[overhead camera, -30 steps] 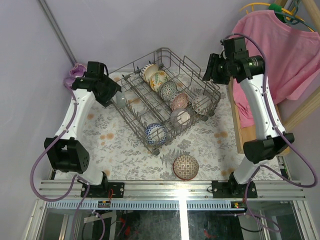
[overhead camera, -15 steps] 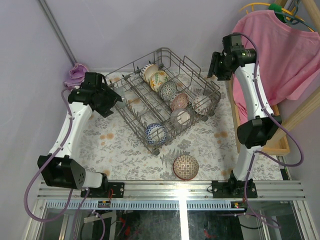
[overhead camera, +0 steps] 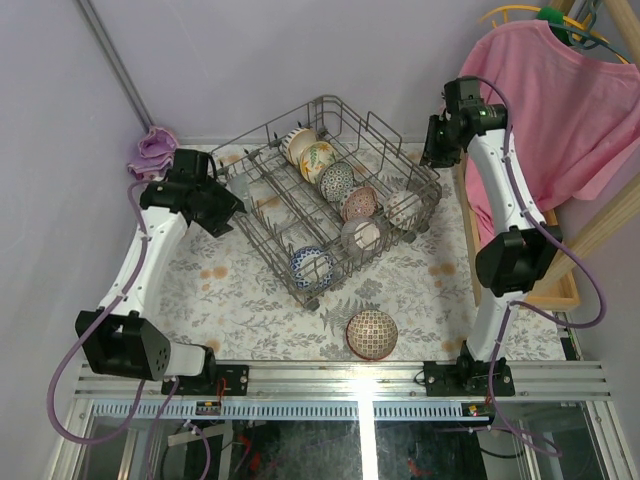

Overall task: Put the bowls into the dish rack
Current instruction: Adjust the dish rack at the center of the board.

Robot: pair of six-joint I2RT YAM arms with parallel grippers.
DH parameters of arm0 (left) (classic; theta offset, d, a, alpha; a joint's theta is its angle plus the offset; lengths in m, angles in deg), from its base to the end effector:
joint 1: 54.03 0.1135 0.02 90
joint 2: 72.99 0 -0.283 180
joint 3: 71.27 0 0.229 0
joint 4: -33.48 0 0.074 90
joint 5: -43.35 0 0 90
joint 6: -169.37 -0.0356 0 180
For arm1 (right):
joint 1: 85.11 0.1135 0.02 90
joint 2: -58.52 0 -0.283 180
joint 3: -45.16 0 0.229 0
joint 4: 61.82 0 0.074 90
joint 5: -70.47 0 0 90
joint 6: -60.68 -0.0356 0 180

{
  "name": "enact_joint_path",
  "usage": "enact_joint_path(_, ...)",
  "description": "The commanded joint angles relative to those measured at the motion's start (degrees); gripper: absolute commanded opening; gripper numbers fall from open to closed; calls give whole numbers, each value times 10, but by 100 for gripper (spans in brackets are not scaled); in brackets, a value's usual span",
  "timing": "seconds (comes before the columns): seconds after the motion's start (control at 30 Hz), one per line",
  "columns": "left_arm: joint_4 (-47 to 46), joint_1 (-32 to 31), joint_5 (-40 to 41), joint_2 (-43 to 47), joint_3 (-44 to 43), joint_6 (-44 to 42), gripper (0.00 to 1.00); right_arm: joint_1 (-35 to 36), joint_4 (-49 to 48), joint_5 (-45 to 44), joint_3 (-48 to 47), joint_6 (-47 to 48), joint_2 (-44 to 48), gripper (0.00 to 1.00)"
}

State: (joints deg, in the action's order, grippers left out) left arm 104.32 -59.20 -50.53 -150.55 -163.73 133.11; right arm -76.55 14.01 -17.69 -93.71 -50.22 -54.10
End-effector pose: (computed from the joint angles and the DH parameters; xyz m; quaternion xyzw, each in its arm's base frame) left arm 0.2405 -0.0242 0.3580 -0.3840 0.8751 -0.1721 0.2390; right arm 0.4006 0.0615 0.3926 0.0953 0.9335 0.1024 0.3302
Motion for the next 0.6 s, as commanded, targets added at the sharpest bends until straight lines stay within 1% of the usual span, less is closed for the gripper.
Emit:
enact_joint_path(0.0,-26,-14,-16,-19,12,1,49,0,0,33,49,8,58,30)
enact_joint_path(0.07,-30,-18,-10,-30,6,2,48,0,-14,47,79,7,76,26)
enact_joint_path(0.2,-37,-25,1,-58,-10,0,48,3,-27,64,123,4,105,21)
enact_joint_path(0.4,-50,-26,15,-95,-34,-3,47,29,-39,83,160,-4,137,20)
enact_joint_path(0.57,-63,-27,35,-125,-55,-8,46,67,-47,96,180,-19,154,20)
